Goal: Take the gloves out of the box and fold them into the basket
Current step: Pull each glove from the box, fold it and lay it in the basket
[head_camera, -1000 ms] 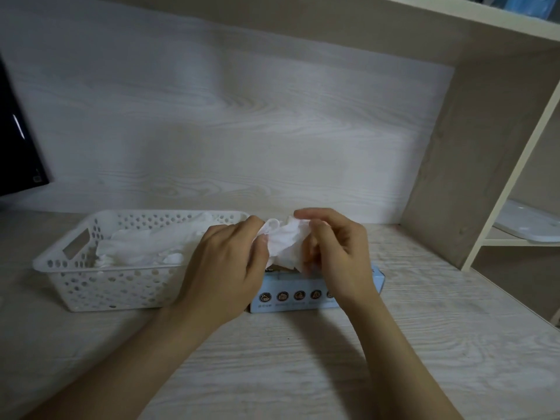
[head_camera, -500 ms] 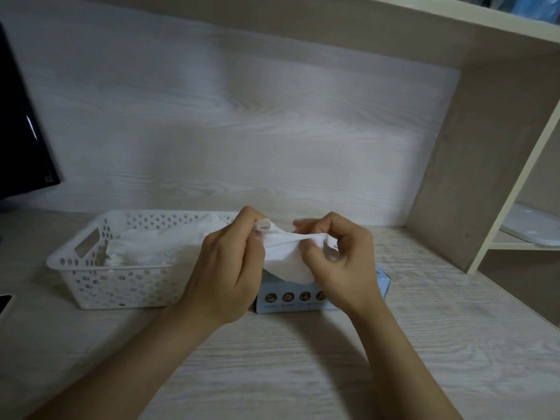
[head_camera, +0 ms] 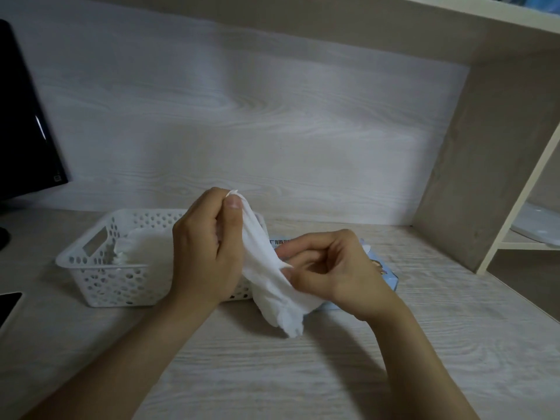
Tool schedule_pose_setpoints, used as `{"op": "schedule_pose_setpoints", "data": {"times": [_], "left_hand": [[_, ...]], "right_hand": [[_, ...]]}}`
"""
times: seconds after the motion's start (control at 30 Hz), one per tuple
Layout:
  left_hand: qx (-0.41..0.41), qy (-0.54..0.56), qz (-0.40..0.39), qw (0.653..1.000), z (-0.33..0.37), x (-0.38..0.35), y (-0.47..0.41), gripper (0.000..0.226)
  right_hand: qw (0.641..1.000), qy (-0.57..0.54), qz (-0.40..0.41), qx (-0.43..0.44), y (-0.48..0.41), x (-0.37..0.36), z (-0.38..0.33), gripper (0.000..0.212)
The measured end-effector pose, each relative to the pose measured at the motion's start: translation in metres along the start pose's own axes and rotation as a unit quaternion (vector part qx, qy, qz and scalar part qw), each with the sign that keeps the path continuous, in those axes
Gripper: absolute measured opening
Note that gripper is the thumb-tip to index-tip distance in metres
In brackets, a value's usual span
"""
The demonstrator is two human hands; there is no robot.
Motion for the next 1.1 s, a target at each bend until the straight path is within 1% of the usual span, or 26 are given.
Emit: {"op": "schedule_pose_setpoints", "data": {"times": [0.07, 0.13, 0.23, 0.27, 0.37, 0.47, 0.53, 0.6, 0.73, 0.8, 0.93, 1.0, 1.1], "left_hand": [[0.006, -0.002, 0.002, 1.0, -0.002, 0.0, 0.001, 0.023], [0.001, -0.008, -0.005, 1.0, 0.0, -0.001, 0.002, 0.019], [-0.008, -0.009, -0.009, 1.0, 0.003, -0.003, 0.002, 0.019], [-0.01, -0.007, -0.007, 1.0, 0.003, -0.002, 0.002, 0.02], [-0.009, -0.001, 0.001, 1.0, -0.001, 0.001, -0.001, 0.022], [0.0, 0.004, 0.006, 1.0, -0.006, 0.005, -0.003, 0.025], [0.004, 0.01, 0.018, 1.0, -0.007, 0.01, -0.005, 0.026], [0.006, 0.017, 0.032, 0.999, -0.008, 0.016, -0.008, 0.025], [0.009, 0.026, 0.041, 0.999, -0.012, 0.02, -0.01, 0.016], [0.018, 0.026, 0.03, 0.999, -0.014, 0.017, -0.009, 0.014], [0.038, 0.013, -0.002, 0.999, -0.017, 0.008, -0.008, 0.015], [0.047, 0.011, -0.015, 0.999, -0.019, 0.007, -0.01, 0.015], [0.046, 0.007, -0.013, 0.999, -0.021, 0.011, -0.015, 0.015]], "right_hand": [[0.998, -0.017, -0.051, -0.022, 0.0, -0.009, 0.003, 0.037], [0.997, -0.022, -0.066, -0.017, 0.0, -0.011, -0.002, 0.034], [0.999, -0.044, -0.023, -0.005, 0.0, -0.001, -0.007, 0.01], [0.999, -0.054, -0.004, 0.004, 0.0, 0.003, -0.01, 0.005], [0.996, -0.074, 0.047, 0.031, 0.0, 0.015, -0.013, 0.012], [0.992, -0.081, 0.093, 0.04, 0.002, 0.024, -0.013, 0.014], [0.986, -0.061, 0.144, 0.048, 0.004, 0.034, -0.012, 0.013], [0.981, -0.018, 0.185, 0.062, 0.005, 0.042, -0.013, 0.011], [0.967, 0.105, 0.215, 0.088, 0.004, 0.042, -0.018, 0.006], [0.963, 0.133, 0.211, 0.098, 0.004, 0.039, -0.018, 0.006], [0.978, 0.067, 0.182, 0.078, 0.004, 0.037, -0.012, 0.008], [0.978, 0.089, 0.179, 0.062, 0.004, 0.038, -0.01, 0.007], [0.977, 0.132, 0.156, 0.058, 0.002, 0.03, -0.01, 0.013]]}}
Point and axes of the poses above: each hand's wrist, its own y-axis away from the middle knuckle, its own x-axis out of the back of the hand, z = x × y, the point moved 10 cm from there along -y, towards the middle knuckle, and after that the axes turned 6 degrees about y, right-handed, at the moved point
